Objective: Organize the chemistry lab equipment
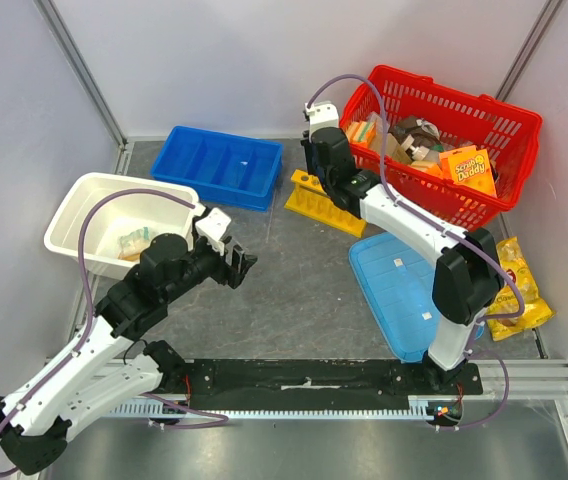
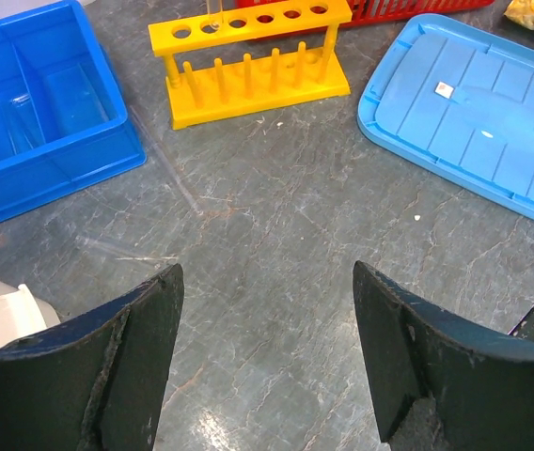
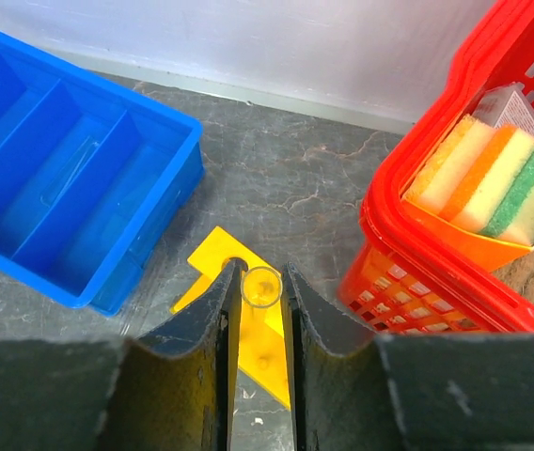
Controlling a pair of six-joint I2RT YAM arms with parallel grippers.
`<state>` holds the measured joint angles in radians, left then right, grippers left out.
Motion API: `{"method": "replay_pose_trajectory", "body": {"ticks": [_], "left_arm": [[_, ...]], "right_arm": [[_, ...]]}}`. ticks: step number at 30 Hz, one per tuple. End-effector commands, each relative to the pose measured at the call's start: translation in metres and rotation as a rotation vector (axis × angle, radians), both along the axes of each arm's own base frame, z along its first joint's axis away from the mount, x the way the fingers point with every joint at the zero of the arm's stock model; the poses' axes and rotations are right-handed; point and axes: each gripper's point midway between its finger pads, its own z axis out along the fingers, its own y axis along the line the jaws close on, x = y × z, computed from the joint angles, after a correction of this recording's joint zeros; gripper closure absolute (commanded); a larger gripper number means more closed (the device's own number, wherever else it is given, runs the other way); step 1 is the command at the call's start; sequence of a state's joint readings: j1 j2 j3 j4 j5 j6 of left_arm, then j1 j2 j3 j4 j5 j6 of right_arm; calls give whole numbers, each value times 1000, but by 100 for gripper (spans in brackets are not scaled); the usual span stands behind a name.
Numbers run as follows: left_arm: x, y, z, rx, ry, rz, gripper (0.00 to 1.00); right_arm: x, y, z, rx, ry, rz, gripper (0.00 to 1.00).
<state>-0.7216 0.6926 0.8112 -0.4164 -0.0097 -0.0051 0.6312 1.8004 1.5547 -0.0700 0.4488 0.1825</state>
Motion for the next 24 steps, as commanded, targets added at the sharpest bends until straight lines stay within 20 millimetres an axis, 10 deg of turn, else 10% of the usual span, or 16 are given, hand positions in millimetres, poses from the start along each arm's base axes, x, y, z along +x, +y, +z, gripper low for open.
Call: {"method": "replay_pose_trajectory", "body": {"ticks": [1,15,24], "left_arm": [[3,0,7,-33,-25,20,21],[4,1,6,-33,-24,31,21],[5,-11,3,-119,126,69,26]], "right_arm": [[14,1,25,65,-88,-27,70],[17,5,-1,50,-37,-13,69],[-36,0,-25,133,157,39,62]]}}
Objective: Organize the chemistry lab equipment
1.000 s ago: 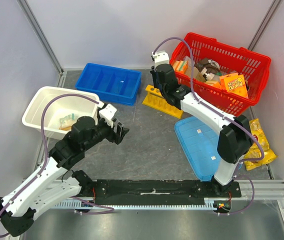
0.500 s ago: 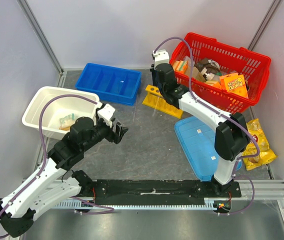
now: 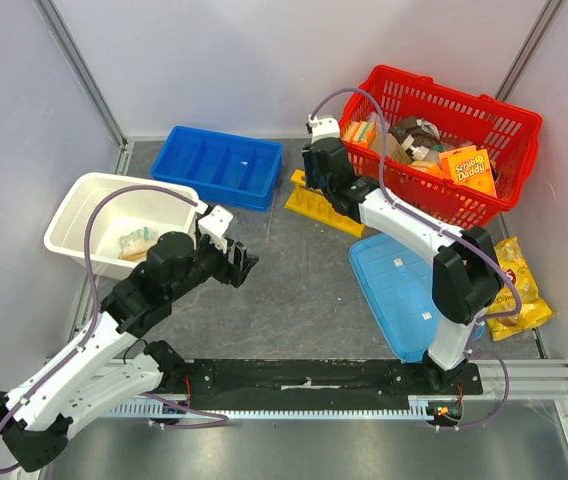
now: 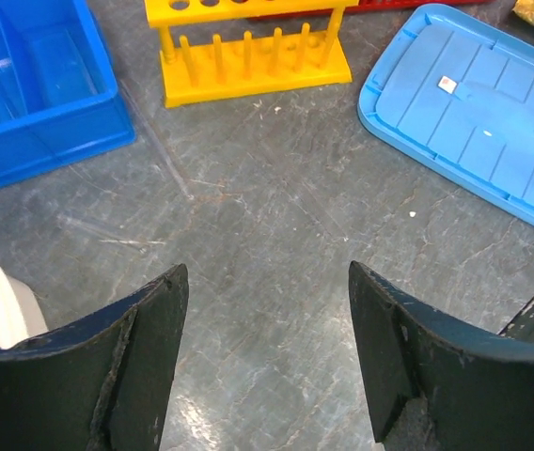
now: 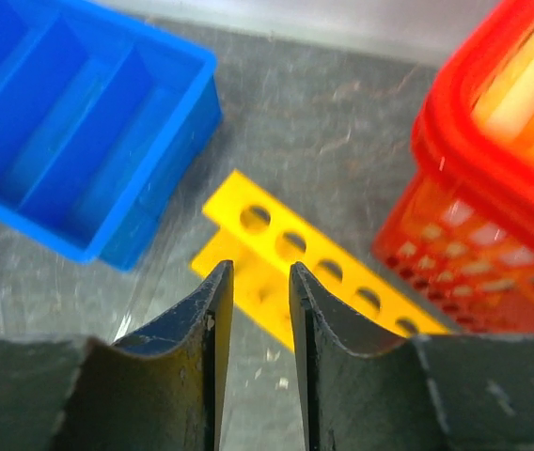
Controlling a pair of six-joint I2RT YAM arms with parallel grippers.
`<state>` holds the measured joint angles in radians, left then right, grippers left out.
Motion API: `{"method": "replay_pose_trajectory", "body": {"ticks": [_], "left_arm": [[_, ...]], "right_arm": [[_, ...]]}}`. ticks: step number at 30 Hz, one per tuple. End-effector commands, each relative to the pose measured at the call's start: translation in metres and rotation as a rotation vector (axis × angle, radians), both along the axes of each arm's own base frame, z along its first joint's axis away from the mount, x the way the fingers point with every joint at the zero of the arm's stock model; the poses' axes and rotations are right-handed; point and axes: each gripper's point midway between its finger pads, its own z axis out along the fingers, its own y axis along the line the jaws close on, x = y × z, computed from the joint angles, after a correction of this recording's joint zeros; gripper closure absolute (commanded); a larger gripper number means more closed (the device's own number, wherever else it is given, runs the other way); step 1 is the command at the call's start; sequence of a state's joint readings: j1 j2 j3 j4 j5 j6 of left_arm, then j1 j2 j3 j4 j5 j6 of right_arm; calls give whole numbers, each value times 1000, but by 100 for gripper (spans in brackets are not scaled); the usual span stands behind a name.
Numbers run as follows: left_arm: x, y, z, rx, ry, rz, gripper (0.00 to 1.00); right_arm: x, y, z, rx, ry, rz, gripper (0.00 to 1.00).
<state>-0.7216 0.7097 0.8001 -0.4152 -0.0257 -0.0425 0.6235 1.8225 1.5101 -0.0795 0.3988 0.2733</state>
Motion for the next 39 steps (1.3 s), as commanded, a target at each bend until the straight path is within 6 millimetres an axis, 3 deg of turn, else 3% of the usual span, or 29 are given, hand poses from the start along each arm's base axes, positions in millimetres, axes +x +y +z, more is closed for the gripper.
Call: {"method": "replay_pose_trajectory", "body": {"ticks": [1,7,12,19,27,39], "left_arm": [[1,-16,7,-138,137,54,27],[9,-42,-38,-175,404,130,34],[20,-70,-82,-87,545,161,44],[34,-102,-115,21,561,212,45],[40,-120,-169,154,629,242,48],[44,-113,-211,295,646,271,53]], "right_arm": [[-41,-9,6,86,101,30,61],[-96,-40,-5,118,184,1,57],[-128,-67,8,117,139,0,56],[-159,-93,31,141,53,14,55],[-173,-101,41,169,17,25,55],[-173,-109,42,160,-1,-6,54]]}}
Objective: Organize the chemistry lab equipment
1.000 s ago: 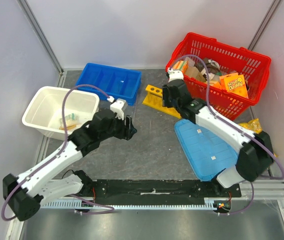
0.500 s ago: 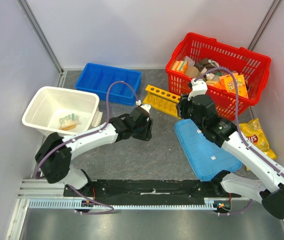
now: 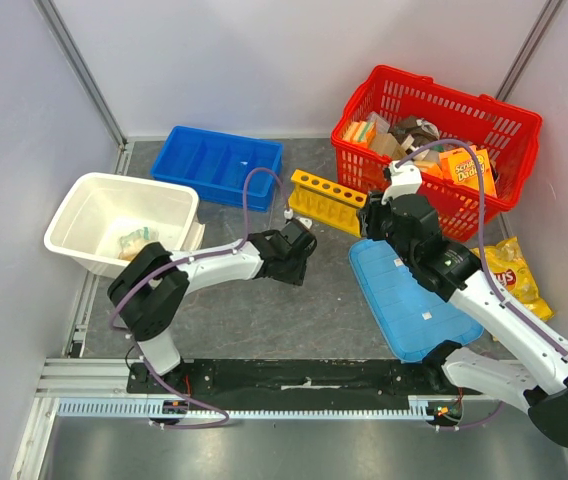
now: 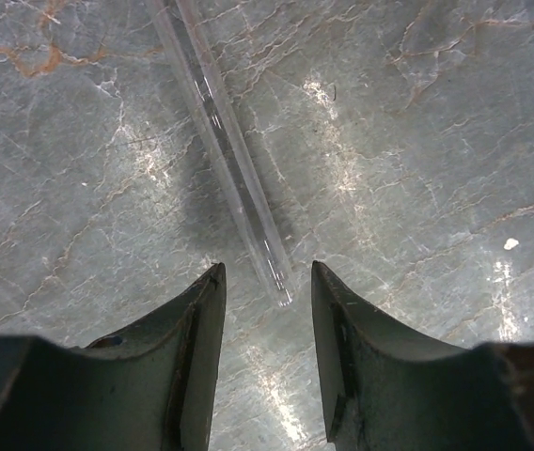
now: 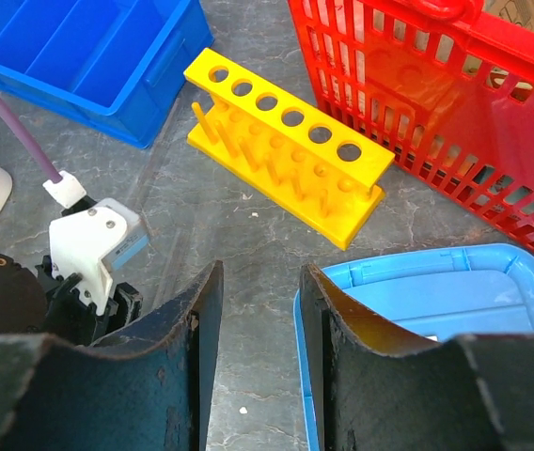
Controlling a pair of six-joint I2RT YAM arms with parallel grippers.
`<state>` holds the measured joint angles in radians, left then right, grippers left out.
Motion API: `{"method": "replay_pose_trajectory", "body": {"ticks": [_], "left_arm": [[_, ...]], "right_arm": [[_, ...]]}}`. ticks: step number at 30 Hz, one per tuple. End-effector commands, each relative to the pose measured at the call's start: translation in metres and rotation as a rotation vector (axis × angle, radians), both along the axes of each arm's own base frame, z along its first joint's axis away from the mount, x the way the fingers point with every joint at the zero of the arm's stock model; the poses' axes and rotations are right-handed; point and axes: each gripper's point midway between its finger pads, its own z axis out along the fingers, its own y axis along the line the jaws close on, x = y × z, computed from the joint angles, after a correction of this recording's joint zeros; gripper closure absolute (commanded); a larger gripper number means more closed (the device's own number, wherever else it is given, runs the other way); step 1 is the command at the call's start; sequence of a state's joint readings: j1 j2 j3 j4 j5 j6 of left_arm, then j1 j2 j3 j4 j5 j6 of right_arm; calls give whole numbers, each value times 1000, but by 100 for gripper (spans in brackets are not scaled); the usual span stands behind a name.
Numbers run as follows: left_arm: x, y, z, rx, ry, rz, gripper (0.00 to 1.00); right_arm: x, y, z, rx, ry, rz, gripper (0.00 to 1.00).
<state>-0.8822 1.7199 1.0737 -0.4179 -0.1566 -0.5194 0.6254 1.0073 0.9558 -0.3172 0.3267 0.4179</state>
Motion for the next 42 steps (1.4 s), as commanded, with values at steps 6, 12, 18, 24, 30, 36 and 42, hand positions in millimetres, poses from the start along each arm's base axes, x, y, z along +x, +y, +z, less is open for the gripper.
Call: {"method": "replay_pose_trajectory", "body": {"ticks": [6,12,18,24,30,36,42], "left_arm": [[4,-1,-17,77,-11,-8,58],[-1,8,-24,128,-7,-13,67],[-7,9,-22,100,2,-30,86],[-17,3,0,-39,-31,-41,89],[-24,7,26,-148,-85,-20,90],[-33,9,50,-277,-157,-48,91],[-35,13,65,-316,-215,-73,91]], "right_arm": [[3,-5,3,7,-16,-38,54],[0,2,-4,34,7,-15,54],[-3,27,-21,121,75,62,52],[6,53,-42,131,170,153,49],[8,81,-58,219,299,245,46],[2,111,-65,360,380,376,43],[5,118,-62,431,414,420,39]]}}
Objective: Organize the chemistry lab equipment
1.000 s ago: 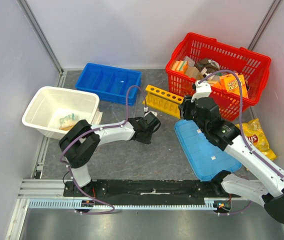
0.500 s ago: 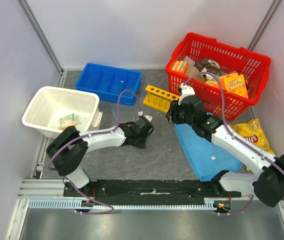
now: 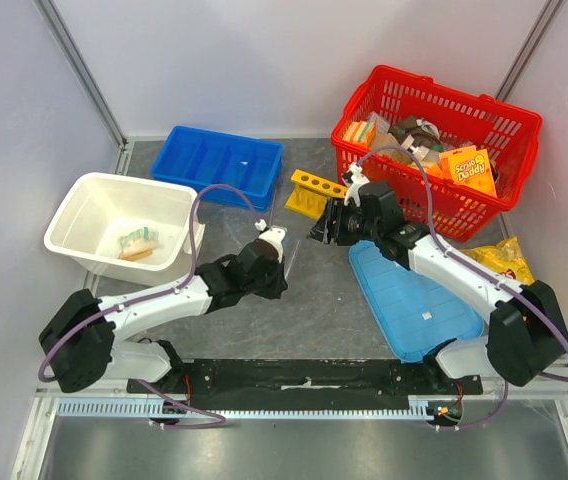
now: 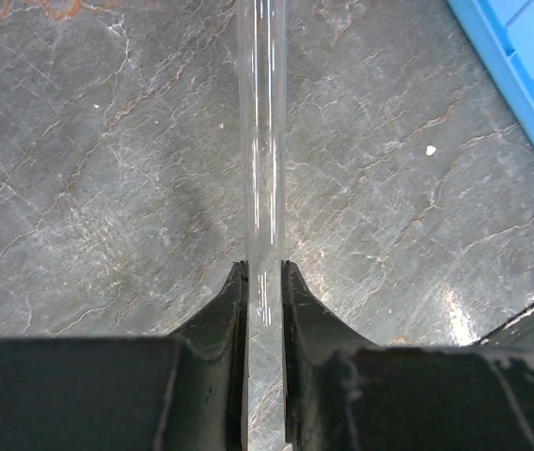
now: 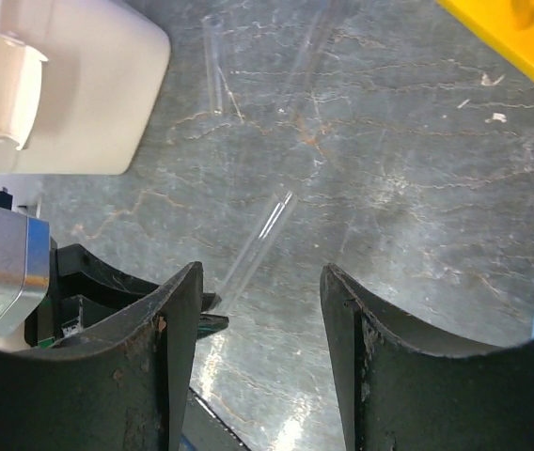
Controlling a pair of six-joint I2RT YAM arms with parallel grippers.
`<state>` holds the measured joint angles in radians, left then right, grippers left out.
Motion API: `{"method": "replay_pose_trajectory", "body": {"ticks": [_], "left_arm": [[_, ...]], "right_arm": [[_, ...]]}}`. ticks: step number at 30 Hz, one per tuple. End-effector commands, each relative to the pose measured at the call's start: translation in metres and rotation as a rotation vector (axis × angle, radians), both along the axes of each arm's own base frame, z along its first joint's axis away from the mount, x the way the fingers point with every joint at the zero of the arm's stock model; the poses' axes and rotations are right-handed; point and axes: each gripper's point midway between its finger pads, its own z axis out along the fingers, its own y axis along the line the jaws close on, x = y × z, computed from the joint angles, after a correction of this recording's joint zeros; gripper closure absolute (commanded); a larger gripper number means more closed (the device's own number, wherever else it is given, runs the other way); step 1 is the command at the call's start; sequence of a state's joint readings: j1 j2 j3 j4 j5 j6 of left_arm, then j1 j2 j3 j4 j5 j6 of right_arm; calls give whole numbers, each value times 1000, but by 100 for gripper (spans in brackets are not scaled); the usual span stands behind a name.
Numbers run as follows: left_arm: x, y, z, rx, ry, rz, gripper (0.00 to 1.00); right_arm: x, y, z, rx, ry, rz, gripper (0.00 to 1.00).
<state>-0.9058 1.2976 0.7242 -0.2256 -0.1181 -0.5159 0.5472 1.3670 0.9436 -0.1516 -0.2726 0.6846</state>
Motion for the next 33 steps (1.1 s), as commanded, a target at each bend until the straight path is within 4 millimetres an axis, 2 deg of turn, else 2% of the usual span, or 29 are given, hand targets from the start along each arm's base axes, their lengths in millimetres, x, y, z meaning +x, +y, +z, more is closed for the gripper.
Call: {"method": "replay_pose_trajectory", "body": {"ticks": [1,8,14,18,33], "left_arm": [[4,-13,25,-103,-79,-32,91],[1,-17,39,-167,-130,-71,91],[0,-20,40,-176,-133,-94,91],[0,-20,43,-178,-140,-99,91],[1,-19,40,-175,-148,-102,91]], "right_arm": [[7,17,27,131,-8,57,39],[8,29,14,144,74,123,39],[12,34,6,136,101,134,40],[12,36,-1,143,117,132,46],[17,36,-15,142,135,108,53]]}}
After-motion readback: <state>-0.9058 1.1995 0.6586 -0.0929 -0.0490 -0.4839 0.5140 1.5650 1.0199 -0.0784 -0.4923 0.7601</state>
